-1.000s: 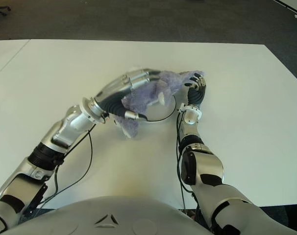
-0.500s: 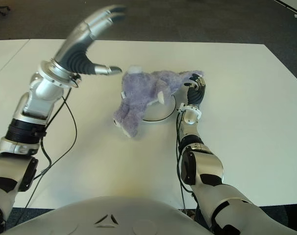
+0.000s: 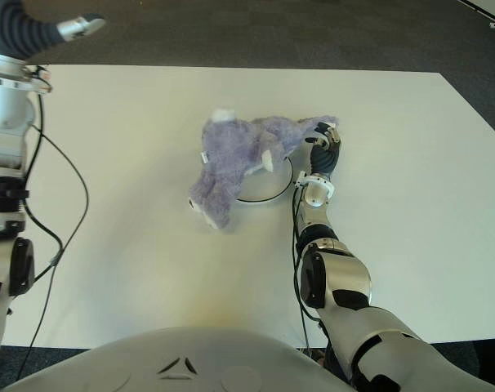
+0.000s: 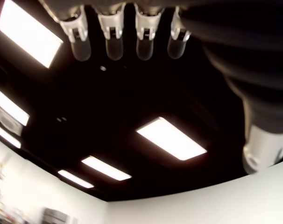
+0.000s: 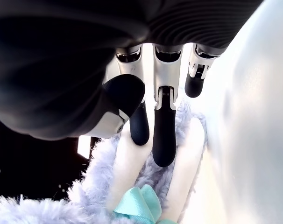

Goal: Put the doll into the plate.

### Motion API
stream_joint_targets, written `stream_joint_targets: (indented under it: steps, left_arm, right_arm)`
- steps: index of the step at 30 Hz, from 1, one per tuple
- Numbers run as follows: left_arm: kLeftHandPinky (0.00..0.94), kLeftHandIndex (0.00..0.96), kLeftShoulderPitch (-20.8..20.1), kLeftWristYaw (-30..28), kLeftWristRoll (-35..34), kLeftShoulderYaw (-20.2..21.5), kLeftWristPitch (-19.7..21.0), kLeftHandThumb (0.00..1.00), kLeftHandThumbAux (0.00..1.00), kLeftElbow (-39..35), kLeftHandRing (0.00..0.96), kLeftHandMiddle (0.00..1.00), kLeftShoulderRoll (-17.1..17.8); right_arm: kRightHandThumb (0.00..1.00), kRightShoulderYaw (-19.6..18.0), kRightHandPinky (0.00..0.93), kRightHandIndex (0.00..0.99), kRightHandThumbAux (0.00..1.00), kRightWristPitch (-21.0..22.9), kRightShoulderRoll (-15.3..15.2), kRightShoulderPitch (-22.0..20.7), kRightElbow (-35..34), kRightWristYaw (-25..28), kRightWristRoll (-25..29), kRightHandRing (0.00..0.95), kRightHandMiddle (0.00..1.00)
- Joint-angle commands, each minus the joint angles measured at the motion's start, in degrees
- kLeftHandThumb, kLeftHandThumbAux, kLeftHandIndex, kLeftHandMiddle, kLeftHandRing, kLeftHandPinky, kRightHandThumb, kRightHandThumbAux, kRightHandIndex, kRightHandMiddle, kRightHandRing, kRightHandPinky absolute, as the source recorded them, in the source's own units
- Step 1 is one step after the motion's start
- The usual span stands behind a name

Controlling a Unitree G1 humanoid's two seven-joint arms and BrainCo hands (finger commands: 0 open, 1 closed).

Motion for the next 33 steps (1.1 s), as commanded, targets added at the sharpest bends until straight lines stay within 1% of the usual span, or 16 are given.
stream_joint_targets:
  steps: [1, 17, 18, 19, 20, 21, 23, 24, 25, 27, 29, 31, 32, 33]
  left_arm:
    - [0.000, 0.000, 4.3, 2.6, 3.4, 2.4, 4.5, 0.033, 0.592, -0.3, 0.000, 0.000, 2.7]
    - [0.000, 0.000, 3.9, 3.9, 4.6, 0.5, 6.8, 0.032, 0.592, -1.3, 0.000, 0.000, 1.6]
    - [0.000, 0.000, -2.3, 2.0, -0.9, 2.5, 8.0, 0.032, 0.592, 18.3, 0.000, 0.000, -6.1]
    - [0.000, 0.000, -7.0, 0.5, -5.0, 4.0, 9.0, 0.008, 0.566, 33.1, 0.000, 0.000, -11.8]
    - [0.000, 0.000, -10.2, -0.6, -7.8, 5.0, 9.6, 0.001, 0.559, 43.3, 0.000, 0.000, -15.7]
    - [0.000, 0.000, -11.8, -1.1, -9.1, 5.5, 9.9, 0.000, 0.558, 48.6, 0.000, 0.000, -17.7]
    - [0.000, 0.000, -12.6, -2.8, -8.9, 5.5, 11.7, 0.000, 0.557, 51.9, 0.000, 0.000, -19.8]
    - [0.000, 0.000, -12.7, -3.5, -9.1, 5.7, 12.6, 0.000, 0.557, 53.4, 0.000, 0.000, -21.4]
    - [0.000, 0.000, -12.2, -4.3, -9.6, 6.1, 13.2, 0.000, 0.556, 54.6, 0.000, 0.000, -23.5]
    - [0.000, 0.000, -11.5, -5.0, -10.4, 6.5, 13.4, 0.000, 0.549, 55.7, 0.000, 0.000, -25.5]
    - [0.000, 0.000, -8.1, -6.7, -12.2, 7.8, 12.9, 0.000, 0.544, 56.5, 0.000, 0.000, -28.9]
    - [0.000, 0.000, -5.3, -8.0, -13.8, 8.8, 12.4, 0.000, 0.542, 57.2, 0.000, 0.000, -31.7]
    - [0.000, 0.000, -4.6, -8.4, -14.3, 9.0, 12.2, 0.000, 0.542, 57.4, 0.000, 0.000, -32.3]
    - [0.000, 0.000, -2.9, -8.9, -14.8, 9.1, 11.4, 0.000, 0.540, 57.5, 0.000, 0.000, -33.6]
  right_arm:
    - [1.000, -0.2, 0.022, 0.278, 0.661, 4.7, 7.3, 14.4, 8.0, -0.1, 0.9, 0.461, 0.277]
    - [1.000, -0.8, 0.023, 0.278, 0.661, 5.4, 6.4, 14.0, 8.1, 1.0, 1.5, 0.461, 0.277]
    - [1.000, -0.8, 0.023, 0.278, 0.661, 5.2, 6.2, 14.1, 8.1, 1.2, 1.4, 0.461, 0.277]
    - [1.000, -0.7, 0.036, 0.285, 0.660, 5.1, 6.1, 14.1, 8.2, 1.3, 1.4, 0.462, 0.277]
    - [1.000, -0.8, 0.038, 0.288, 0.660, 5.0, 6.1, 14.2, 8.2, 1.4, 1.4, 0.462, 0.276]
    - [1.000, -0.8, 0.038, 0.289, 0.660, 4.9, 6.1, 14.2, 8.2, 1.5, 1.4, 0.462, 0.276]
    - [1.000, -1.1, 0.030, 0.291, 0.659, 4.8, 6.1, 14.2, 8.1, 1.7, 1.8, 0.462, 0.273]
    - [1.000, -1.3, 0.028, 0.292, 0.659, 4.7, 6.1, 14.2, 8.1, 1.7, 1.9, 0.463, 0.273]
    - [1.000, -1.4, 0.028, 0.292, 0.658, 4.8, 6.2, 14.2, 8.1, 1.8, 2.1, 0.463, 0.273]
    - [1.000, -1.5, 0.042, 0.293, 0.658, 4.7, 6.2, 14.3, 8.0, 1.9, 2.2, 0.463, 0.270]
    - [1.000, -1.4, 0.038, 0.291, 0.658, 4.8, 6.1, 14.4, 8.0, 1.7, 2.1, 0.463, 0.263]
    - [1.000, -1.4, 0.025, 0.288, 0.658, 4.9, 6.1, 14.6, 8.0, 1.5, 2.1, 0.463, 0.257]
    - [1.000, -1.4, 0.025, 0.287, 0.658, 4.9, 6.1, 14.6, 8.0, 1.5, 2.1, 0.463, 0.257]
    - [1.000, -1.7, 0.036, 0.283, 0.658, 4.7, 6.2, 14.7, 7.9, 1.8, 2.4, 0.463, 0.260]
